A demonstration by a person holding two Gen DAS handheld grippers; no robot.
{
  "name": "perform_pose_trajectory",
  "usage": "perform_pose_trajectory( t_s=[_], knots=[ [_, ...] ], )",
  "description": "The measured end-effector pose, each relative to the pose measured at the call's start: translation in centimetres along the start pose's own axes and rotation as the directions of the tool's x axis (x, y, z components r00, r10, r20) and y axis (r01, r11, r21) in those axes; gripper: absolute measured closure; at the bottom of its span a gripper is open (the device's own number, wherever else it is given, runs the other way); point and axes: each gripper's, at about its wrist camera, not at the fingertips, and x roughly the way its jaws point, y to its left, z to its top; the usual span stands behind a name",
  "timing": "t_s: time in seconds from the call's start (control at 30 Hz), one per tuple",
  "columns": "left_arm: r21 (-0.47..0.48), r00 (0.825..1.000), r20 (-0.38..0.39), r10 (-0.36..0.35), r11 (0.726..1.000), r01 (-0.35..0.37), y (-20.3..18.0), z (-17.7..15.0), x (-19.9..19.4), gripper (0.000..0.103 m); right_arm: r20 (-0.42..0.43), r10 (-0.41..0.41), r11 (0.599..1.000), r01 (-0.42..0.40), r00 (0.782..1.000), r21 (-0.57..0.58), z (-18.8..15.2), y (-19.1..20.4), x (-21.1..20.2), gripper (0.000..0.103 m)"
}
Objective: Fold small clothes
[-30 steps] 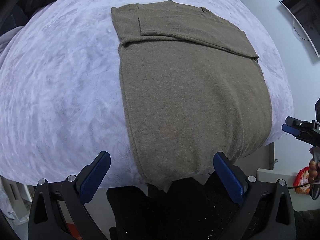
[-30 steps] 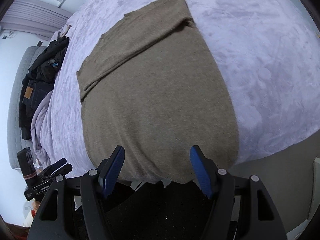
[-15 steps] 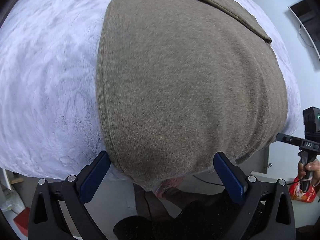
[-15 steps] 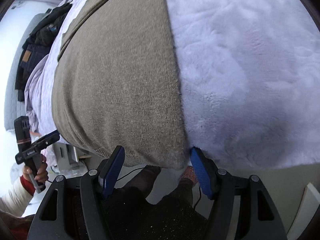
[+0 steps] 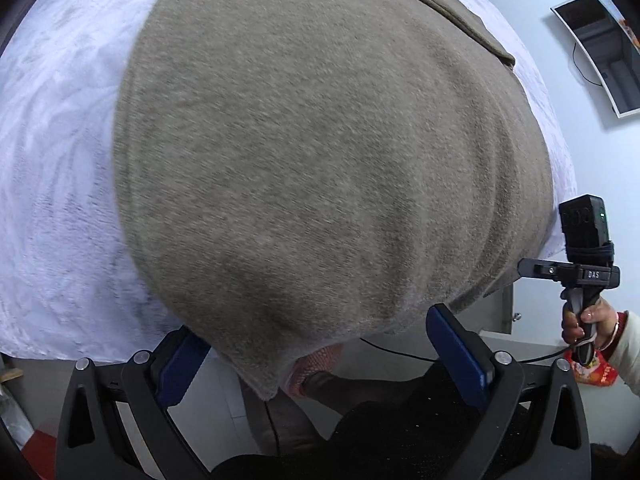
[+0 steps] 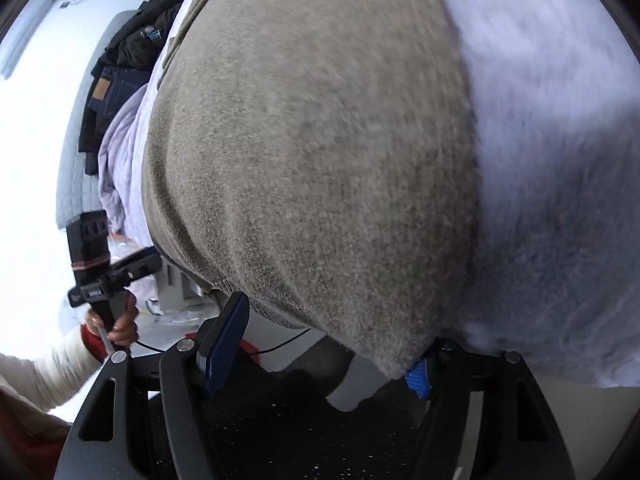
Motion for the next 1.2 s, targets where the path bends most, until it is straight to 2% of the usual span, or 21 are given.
perform_pose_trajectory(
  t_s=[0.03,0.07,0.1,0.17,0.2,0.27,0.4,0.53,0.57,0.67,0.73,0.8,0.87,0.93,1.0,1.07,1.1,1.2],
  knots=[
    [0.009,1.000,-0.004,-0.005,1.000,0.005,-0.5,0.1,0.2,0.004,-0.009,0.022,0.999,-0.022,1.000,0.026,-0.1,-0.3,0.2,0.046],
    [0.022,1.000,-0.008,-0.010,1.000,0.010,-0.6,-0.1,0.0,0.021,-0.018,0.062,0.996,-0.061,0.998,0.062,-0.2,-0.6,0.3,0.075],
    [0.033,1.000,-0.022,-0.017,0.999,0.017,-0.7,-0.2,0.0,0.028,-0.014,0.092,0.992,-0.090,0.996,0.083,-0.4,-0.7,0.3,0.089],
    [0.049,0.998,-0.036,-0.043,0.998,0.045,-1.0,-0.3,-0.2,0.066,0.006,0.166,0.979,-0.166,0.986,0.115,-0.8,-0.7,-0.2,0.092],
    [0.054,0.998,-0.045,-0.054,0.997,0.056,-0.8,-0.1,-0.3,0.074,0.014,0.199,0.972,-0.199,0.980,0.122,-0.9,-0.5,-0.4,0.092],
    [0.054,0.996,-0.042,-0.078,0.995,0.081,-0.9,0.1,-0.9,0.080,0.028,0.249,0.960,-0.250,0.968,0.125,-1.2,0.1,-0.9,0.092],
    [0.042,0.989,-0.005,-0.150,0.988,0.150,-1.3,1.1,-3.5,0.080,0.059,0.326,0.935,-0.331,0.943,0.126,-1.1,1.1,-2.0,0.092],
    [0.022,0.974,0.047,-0.223,0.975,0.222,-1.4,2.7,-6.1,0.081,0.115,0.398,0.904,-0.410,0.910,0.122,-0.5,2.6,-3.1,0.092],
    [0.014,0.967,0.063,-0.245,0.969,0.245,-1.3,3.3,-6.7,0.091,0.137,0.417,0.893,-0.433,0.898,0.121,-0.1,3.1,-3.5,0.092],
    [-0.006,0.950,0.086,-0.300,0.953,0.302,-0.7,5.0,-7.7,0.091,0.187,0.451,0.872,-0.476,0.873,0.115,0.9,4.7,-4.2,0.092],
    [0.019,0.956,0.077,-0.284,0.959,0.284,-0.5,6.3,-7.8,0.091,0.218,0.460,0.865,-0.490,0.861,0.111,2.2,5.4,-5.1,0.092],
    [0.037,0.964,0.039,-0.261,0.965,0.260,-0.2,7.0,-7.0,0.091,0.236,0.449,0.870,-0.482,0.862,0.103,3.0,6.4,-5.5,0.092],
    [0.031,0.970,-0.026,-0.241,0.970,0.242,0.3,7.6,-5.9,0.091,0.240,0.426,0.881,-0.460,0.872,0.108,3.9,7.3,-5.4,0.092],
    [0.045,0.968,-0.097,-0.231,0.971,0.236,0.5,7.8,-4.5,0.091,0.235,0.399,0.892,-0.435,0.886,0.125,4.1,8.1,-4.9,0.092],
    [0.068,0.966,-0.131,-0.221,0.971,0.231,0.6,7.4,-3.7,0.091,0.236,0.382,0.894,-0.422,0.893,0.151,4.3,8.3,-4.6,0.092],
    [0.067,0.960,-0.127,-0.250,0.963,0.260,0.6,7.7,-3.8,0.091,0.241,0.372,0.895,-0.415,0.896,0.161,4.8,8.7,-4.5,0.092],
    [0.048,0.951,-0.112,-0.287,0.955,0.294,0.7,8.2,-4.1,0.091,0.244,0.370,0.897,-0.413,0.897,0.158,5.1,9.2,-4.5,0.092],
    [-0.014,0.930,-0.032,-0.366,0.930,0.366,1.8,10.0,-6.4,0.092,0.264,0.377,0.897,-0.421,0.888,0.134,6.4,10.2,-5.0,0.092]
  ],
)
